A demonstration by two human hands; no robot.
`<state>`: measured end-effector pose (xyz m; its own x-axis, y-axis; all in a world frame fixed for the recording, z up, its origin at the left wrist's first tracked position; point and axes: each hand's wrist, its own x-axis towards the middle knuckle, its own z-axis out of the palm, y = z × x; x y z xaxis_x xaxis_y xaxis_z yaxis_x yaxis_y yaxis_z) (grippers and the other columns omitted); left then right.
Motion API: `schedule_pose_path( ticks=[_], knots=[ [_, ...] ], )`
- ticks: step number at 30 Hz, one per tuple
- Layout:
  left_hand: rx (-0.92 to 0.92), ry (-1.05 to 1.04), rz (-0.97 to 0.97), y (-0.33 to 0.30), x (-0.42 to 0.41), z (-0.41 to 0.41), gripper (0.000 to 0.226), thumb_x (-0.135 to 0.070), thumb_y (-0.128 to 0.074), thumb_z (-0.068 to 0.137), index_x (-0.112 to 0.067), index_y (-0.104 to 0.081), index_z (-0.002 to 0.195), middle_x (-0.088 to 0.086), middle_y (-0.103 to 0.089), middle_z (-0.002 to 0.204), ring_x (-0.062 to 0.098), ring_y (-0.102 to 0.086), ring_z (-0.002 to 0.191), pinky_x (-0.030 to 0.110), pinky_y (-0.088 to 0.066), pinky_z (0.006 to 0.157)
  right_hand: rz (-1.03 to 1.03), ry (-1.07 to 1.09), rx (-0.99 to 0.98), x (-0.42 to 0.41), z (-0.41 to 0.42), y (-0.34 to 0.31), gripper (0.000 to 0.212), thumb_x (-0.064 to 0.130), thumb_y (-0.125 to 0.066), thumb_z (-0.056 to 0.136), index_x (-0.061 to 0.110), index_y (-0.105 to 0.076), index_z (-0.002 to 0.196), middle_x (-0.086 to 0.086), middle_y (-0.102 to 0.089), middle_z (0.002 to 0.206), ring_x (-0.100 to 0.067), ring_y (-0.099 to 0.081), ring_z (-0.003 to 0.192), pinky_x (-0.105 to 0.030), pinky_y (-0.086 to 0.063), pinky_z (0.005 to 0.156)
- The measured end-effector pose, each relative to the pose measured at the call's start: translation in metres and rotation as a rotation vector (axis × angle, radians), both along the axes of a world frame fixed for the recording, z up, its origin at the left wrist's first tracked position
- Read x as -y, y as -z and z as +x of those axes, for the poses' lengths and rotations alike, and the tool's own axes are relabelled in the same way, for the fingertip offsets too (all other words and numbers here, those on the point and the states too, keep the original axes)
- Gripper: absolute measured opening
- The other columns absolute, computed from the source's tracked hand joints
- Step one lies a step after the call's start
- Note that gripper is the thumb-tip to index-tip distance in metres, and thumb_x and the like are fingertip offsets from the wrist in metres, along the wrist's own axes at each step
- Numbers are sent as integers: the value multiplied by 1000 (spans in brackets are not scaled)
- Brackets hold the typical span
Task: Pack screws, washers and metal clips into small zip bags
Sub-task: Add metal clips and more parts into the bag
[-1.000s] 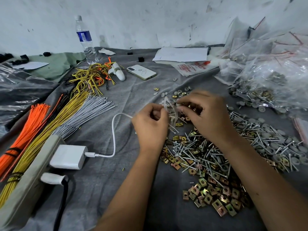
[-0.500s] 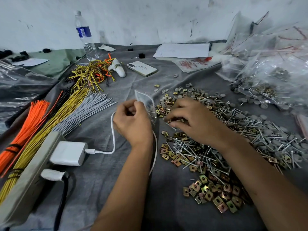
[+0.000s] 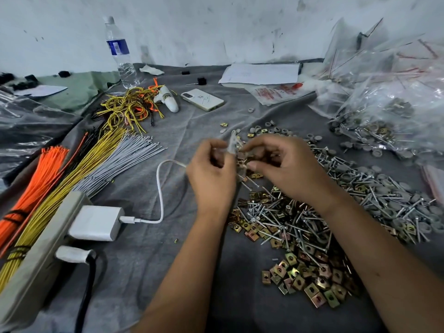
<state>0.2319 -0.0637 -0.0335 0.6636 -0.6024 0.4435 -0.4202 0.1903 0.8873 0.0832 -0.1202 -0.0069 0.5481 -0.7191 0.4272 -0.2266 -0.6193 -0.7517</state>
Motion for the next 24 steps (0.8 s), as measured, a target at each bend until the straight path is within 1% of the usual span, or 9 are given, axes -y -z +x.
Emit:
schedule_pose_path(
  ticks=[4, 7, 10, 12, 13, 16, 17, 20, 24],
  knots=[
    [196, 166, 71, 5, 1, -3, 30, -3, -59, 90, -21, -79, 104, -3, -69, 71, 5, -50, 52, 24, -36, 53, 59, 101, -3, 7, -5, 0, 20, 10, -83, 82, 26, -75, 93, 8, -72, 81, -2, -70, 77, -16, -54, 70],
    [150, 112, 42, 5, 1, -2, 27, -5, -58, 88, -21, -76, 100, -2, -64, 63, 6, -47, 49, 25, -35, 51, 84, 159, -96, 11, -6, 4, 15, 14, -81, 85, 26, -72, 87, 11, -72, 80, 6, -67, 78, -3, -45, 64],
    [86, -13, -23, 1, -1, -2, 21, -8, -56, 86, -21, -70, 95, -7, -57, 59, 7, -50, 51, 26, -40, 51, 21, 220, -143, 12, -5, 6, 7, 24, -75, 92, 22, -74, 86, 14, -71, 77, 8, -67, 73, -5, -43, 59],
    [29, -95, -67, -1, -2, 0, 18, -10, -55, 84, -20, -68, 92, -9, -55, 60, 9, -51, 54, 29, -42, 53, -45, 229, -167, 13, -8, 5, 3, 25, -77, 89, 26, -75, 90, 18, -70, 80, 7, -66, 74, -4, -42, 62],
    [7, -125, -82, -1, -2, 2, 17, -10, -56, 84, -20, -67, 92, -9, -53, 60, 8, -50, 55, 31, -43, 55, -91, 214, -207, 13, -9, 5, 10, 24, -80, 86, 29, -75, 94, 19, -70, 85, 5, -65, 78, -6, -44, 67],
    [-24, -168, -96, -1, -1, 4, 15, -9, -57, 84, -20, -66, 90, -10, -52, 59, 8, -49, 56, 37, -46, 58, -231, 94, -363, 13, -11, 3, 16, 32, -84, 81, 33, -76, 95, 16, -66, 98, -5, -58, 95, -32, -48, 87],
    [-28, -171, -97, -1, -1, 4, 15, -9, -57, 84, -20, -66, 89, -11, -52, 59, 9, -50, 56, 38, -47, 58, -247, 29, -402, 11, -11, 2, 14, 38, -83, 79, 34, -77, 91, 17, -63, 98, -7, -54, 99, -35, -45, 88],
    [-30, -171, -94, 0, 0, 4, 14, -7, -58, 84, -17, -66, 90, -9, -53, 60, 12, -51, 57, 42, -49, 60, -202, -116, -555, 12, -9, 5, 22, 55, -80, 75, 38, -75, 89, 19, -55, 101, -2, -41, 102, -26, -36, 85],
    [-68, -171, -100, -1, 0, 4, 14, -5, -59, 86, -16, -66, 90, -9, -52, 61, 11, -50, 57, 37, -45, 57, -148, -173, -589, 12, -8, 8, 17, 48, -81, 80, 36, -70, 84, 21, -54, 97, 6, -42, 105, -18, -34, 86]
  ],
)
